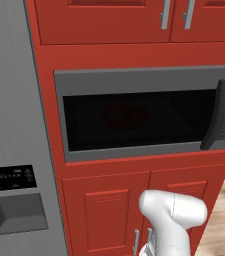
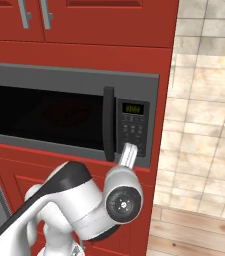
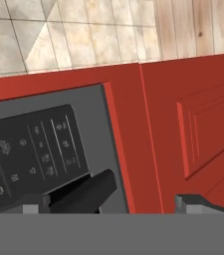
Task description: Remove the orange from the bowl and place it on the small plate. Then place the bowl with only the chicken drumstick in the microwave, close the door, and press the start button to microwave the chicken drumstick.
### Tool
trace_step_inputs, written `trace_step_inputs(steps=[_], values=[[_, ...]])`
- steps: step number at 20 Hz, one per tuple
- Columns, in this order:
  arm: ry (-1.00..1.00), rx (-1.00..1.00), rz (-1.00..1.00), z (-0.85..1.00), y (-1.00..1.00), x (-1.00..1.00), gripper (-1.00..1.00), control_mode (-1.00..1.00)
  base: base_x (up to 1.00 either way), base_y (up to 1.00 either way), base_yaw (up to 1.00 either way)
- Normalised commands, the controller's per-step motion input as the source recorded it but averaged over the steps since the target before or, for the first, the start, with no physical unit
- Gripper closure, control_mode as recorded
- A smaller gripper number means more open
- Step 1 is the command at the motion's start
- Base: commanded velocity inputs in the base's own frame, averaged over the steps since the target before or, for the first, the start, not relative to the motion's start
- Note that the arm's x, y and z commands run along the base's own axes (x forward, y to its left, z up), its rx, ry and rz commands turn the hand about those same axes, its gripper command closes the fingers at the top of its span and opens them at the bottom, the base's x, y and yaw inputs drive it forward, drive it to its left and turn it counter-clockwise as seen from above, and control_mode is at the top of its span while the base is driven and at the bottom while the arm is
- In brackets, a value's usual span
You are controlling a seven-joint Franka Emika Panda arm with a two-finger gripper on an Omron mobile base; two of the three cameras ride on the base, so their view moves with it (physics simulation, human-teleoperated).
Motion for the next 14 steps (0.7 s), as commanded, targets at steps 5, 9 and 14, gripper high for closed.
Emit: trace_step_inputs(steps=[5, 9, 14], values=[[0.05, 0.0, 0.0, -0.02, 0.01, 0.11, -1.0, -1.0, 0.0, 0.0, 0.0], [0.04, 0.0, 0.0, -0.03, 0.0, 0.12, -1.0, -1.0, 0.0, 0.0, 0.0], [0.03, 0.0, 0.0, -0.15, 0.0, 0.11, -1.0, -1.0, 0.0, 0.0, 0.0]])
